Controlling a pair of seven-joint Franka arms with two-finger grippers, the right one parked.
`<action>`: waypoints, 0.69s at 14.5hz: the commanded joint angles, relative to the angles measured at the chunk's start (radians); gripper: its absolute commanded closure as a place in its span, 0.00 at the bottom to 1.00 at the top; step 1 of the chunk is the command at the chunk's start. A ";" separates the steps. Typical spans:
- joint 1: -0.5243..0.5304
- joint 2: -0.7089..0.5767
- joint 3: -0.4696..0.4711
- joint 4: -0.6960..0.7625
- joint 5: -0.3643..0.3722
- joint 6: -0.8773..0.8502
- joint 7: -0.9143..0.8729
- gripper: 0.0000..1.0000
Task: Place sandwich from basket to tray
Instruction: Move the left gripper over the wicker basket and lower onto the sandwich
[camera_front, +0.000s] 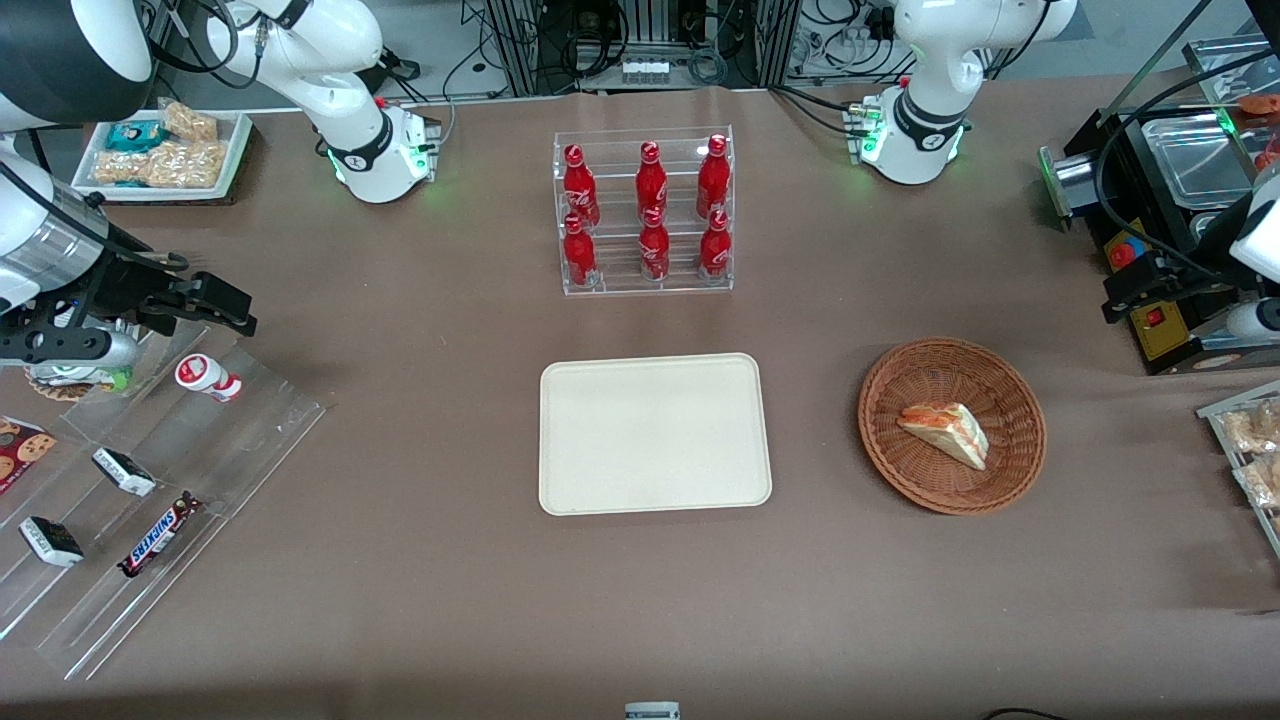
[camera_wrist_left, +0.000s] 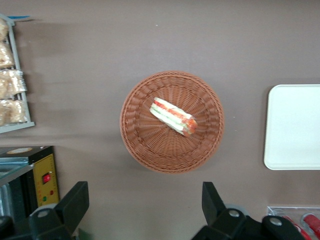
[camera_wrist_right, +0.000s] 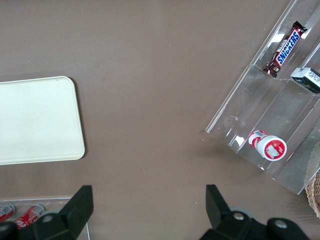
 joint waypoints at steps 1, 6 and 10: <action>-0.009 0.009 -0.001 0.012 0.023 -0.016 -0.032 0.00; -0.008 0.086 -0.001 -0.080 0.008 0.025 -0.071 0.00; -0.015 0.092 -0.005 -0.353 0.011 0.336 -0.317 0.00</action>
